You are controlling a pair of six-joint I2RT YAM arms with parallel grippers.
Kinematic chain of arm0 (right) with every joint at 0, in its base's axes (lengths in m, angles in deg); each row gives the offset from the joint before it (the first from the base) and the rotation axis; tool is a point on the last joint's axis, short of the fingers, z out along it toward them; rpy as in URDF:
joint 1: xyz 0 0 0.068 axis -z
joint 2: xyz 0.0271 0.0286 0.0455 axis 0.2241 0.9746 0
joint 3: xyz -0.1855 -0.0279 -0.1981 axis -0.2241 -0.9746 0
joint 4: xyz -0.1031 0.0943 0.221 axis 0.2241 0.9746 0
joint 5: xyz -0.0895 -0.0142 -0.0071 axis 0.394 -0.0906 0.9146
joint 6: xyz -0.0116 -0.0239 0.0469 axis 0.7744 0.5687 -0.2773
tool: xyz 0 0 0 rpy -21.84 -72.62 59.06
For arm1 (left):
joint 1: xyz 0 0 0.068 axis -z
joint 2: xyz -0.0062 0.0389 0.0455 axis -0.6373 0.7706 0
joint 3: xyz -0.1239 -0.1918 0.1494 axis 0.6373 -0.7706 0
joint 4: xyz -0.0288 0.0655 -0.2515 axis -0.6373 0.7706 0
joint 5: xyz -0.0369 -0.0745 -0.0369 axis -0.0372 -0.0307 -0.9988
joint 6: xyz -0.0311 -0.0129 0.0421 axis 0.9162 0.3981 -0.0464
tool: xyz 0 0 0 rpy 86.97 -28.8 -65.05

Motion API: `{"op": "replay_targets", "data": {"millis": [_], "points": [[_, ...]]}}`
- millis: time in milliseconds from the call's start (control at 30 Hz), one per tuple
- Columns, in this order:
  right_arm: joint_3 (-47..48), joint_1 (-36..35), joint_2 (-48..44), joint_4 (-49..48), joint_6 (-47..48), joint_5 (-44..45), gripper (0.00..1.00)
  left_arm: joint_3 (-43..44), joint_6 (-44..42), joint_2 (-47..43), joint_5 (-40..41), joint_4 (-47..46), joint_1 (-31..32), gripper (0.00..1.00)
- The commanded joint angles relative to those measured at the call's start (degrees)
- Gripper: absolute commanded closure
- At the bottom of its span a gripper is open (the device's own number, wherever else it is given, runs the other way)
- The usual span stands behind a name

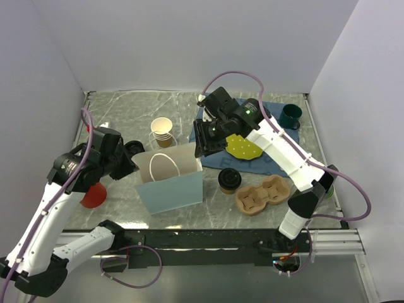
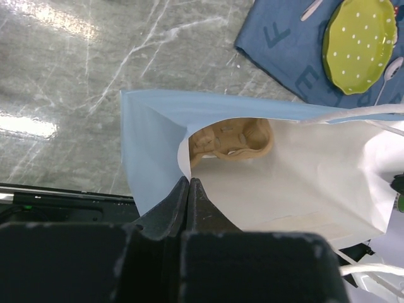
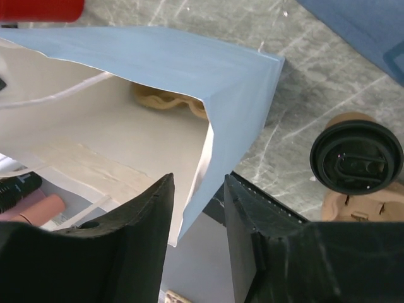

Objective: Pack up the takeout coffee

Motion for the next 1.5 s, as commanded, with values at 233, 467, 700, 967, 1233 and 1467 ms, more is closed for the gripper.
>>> {"op": "replay_targets", "data": {"millis": [233,467,700,967,1233,1467], "points": [[0.5,-0.7,0.7,0.8,0.0,-0.4,0.9,-3.2,1.9,-1.6,-2.8,-2.4,0.0,0.99],[18.3,-0.1,2.7,10.0,0.7,1.1,1.0,14.7,6.9,4.7,-4.0,5.1,0.0,0.99],[4.5,0.8,-2.3,1.2,0.0,-0.8,1.0,13.4,9.0,4.7,-6.2,3.9,-0.1,0.99],[-4.1,0.8,-9.2,-12.3,0.6,1.0,1.0,15.0,8.9,5.8,-6.6,2.1,-0.3,0.99],[-0.4,1.5,-8.5,-8.7,-1.3,2.7,1.0,17.6,5.0,9.9,-4.9,3.6,-0.7,0.99],[21.9,2.7,-0.9,5.0,-2.7,1.0,1.0,30.8,5.2,14.8,-6.7,6.9,-0.8,0.99]]}}
